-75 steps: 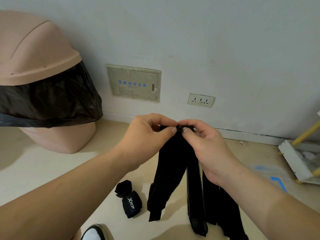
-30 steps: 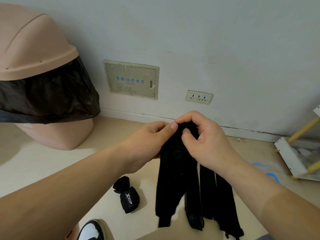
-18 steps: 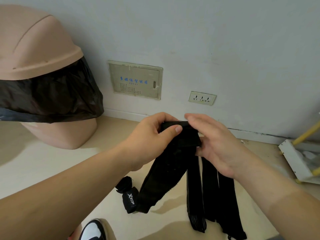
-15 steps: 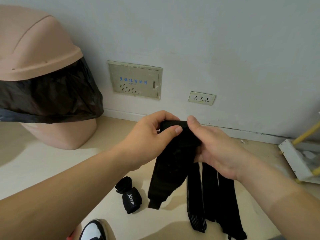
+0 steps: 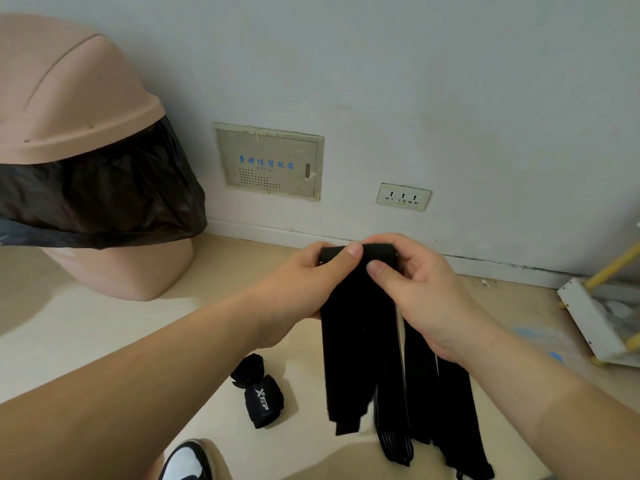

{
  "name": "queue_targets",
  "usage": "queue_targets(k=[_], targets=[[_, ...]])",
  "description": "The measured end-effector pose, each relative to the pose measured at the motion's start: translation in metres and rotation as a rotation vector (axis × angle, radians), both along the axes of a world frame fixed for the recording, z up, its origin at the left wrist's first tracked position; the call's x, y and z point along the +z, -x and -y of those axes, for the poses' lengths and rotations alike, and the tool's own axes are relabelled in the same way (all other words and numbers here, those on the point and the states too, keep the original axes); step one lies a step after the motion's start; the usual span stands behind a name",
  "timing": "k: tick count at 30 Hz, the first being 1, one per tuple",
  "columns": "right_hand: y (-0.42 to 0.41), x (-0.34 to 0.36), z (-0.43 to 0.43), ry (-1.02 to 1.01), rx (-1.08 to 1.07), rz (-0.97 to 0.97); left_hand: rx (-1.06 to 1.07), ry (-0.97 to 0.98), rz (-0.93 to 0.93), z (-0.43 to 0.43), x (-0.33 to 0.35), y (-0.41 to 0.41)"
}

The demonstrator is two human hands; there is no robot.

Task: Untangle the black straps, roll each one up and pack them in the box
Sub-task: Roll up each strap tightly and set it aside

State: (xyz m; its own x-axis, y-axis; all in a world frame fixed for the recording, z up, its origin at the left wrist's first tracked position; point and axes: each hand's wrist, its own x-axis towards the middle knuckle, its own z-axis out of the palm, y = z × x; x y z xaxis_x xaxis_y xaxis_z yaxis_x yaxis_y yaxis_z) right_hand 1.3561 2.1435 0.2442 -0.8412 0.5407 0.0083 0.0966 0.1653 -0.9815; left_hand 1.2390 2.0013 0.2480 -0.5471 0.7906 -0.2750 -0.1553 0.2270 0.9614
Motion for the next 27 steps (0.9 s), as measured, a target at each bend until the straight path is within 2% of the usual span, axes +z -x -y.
queue_targets(k=[4,8,11,17,21,23,27], targets=[[0.000,0.003,0.001,-0.045,0.038,-0.004,0.051,-0.059,-0.069,0.000,0.000,0.003],[0.002,0.011,0.002,0.147,0.065,0.063,0.063,-0.102,-0.115,0.000,0.003,0.000],[0.003,0.015,0.004,0.194,0.087,0.119,0.061,-0.103,-0.128,0.000,0.004,-0.006],[0.004,0.015,0.009,0.284,0.073,0.042,0.094,-0.122,-0.124,-0.003,0.006,-0.019],[0.003,0.012,0.004,0.393,0.083,0.072,0.086,-0.105,-0.129,-0.004,0.003,-0.027],[0.005,0.007,0.000,0.455,0.133,0.106,0.097,-0.087,-0.203,-0.004,0.003,-0.025],[0.002,0.012,-0.007,0.334,0.119,0.215,0.036,-0.103,-0.332,-0.003,0.012,-0.020]])
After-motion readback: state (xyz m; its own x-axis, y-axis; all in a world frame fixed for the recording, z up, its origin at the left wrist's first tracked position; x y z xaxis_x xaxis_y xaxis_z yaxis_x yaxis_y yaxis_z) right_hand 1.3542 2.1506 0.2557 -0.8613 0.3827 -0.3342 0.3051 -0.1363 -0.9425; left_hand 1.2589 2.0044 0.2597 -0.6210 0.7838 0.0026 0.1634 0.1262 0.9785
